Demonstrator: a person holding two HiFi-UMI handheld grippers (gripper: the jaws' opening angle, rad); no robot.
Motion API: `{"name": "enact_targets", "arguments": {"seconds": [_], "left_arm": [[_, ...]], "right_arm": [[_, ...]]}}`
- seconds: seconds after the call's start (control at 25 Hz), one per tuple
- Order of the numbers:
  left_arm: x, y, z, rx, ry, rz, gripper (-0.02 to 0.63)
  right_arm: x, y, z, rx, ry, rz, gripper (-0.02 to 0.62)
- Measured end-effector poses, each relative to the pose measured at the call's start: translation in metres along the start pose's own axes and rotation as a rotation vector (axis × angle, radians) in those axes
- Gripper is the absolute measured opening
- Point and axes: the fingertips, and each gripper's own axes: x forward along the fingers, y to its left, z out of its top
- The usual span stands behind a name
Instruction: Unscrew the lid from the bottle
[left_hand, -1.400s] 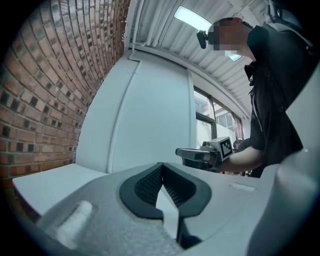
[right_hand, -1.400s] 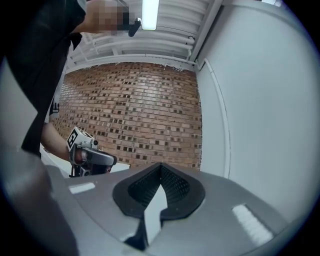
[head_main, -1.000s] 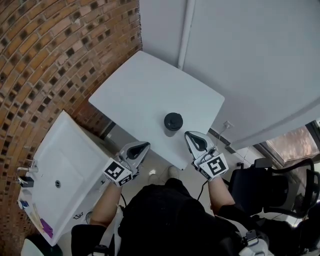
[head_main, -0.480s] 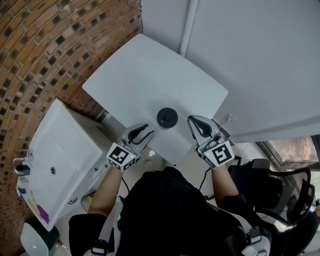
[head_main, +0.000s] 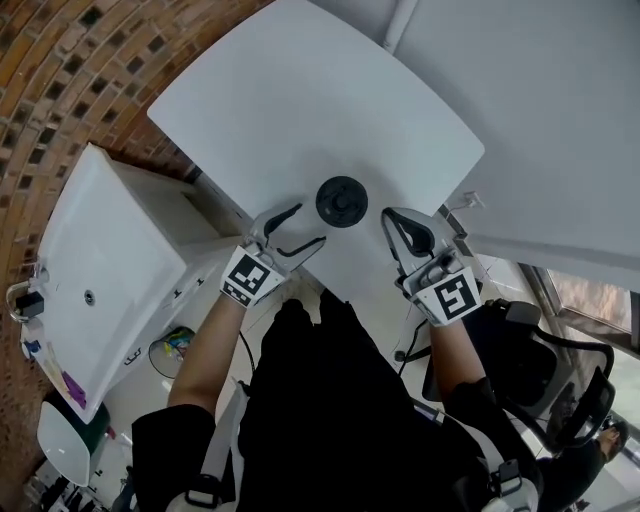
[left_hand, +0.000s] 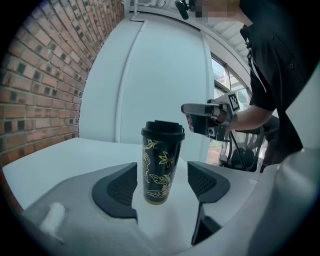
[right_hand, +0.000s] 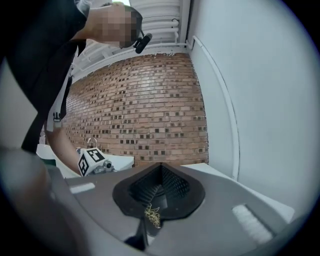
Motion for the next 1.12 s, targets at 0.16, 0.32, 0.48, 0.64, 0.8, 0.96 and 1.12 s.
{"name": "enact_targets", "arguments": {"seconds": [0.16,0.32,0.48,0.64,0.8,0.96,1.12], "left_arm": [[0.025,-0.002,-0.022,0.049,0.041,-0.010,0.405],[0.049,0.000,-0.039,-0.004,0.048,-0.031,0.417],[0.066,0.000,-0.049,0.007,0.056,-0.046,0.417],[0.075,0.004,-0.056,-0.002,0.056,-0.046,0.416],[0.081,0.008,-0.056,-0.002,0.049,-0.059,0.416],[0.085,0.004,-0.054,-0.015,0.037,-0.095,0.414],[0.090,0.005,-0.056,-0.003,0.025,-0.111,0.413]], "right_arm": [[0.002,-0.001,-0.013,0.024,-0.010,0.006,0.005],[-0.003,-0.005,-0.024,0.051,0.000,-0.007,0.004],[-0.012,-0.017,-0.040,0.054,0.033,-0.012,0.005],[-0.013,-0.021,-0.046,0.046,0.028,-0.006,0.005],[-0.004,-0.016,-0.047,0.098,0.028,0.023,0.173],[0.006,-0.005,-0.049,0.106,0.046,0.060,0.252],[0.017,0.003,-0.054,0.102,0.048,0.087,0.278]]}}
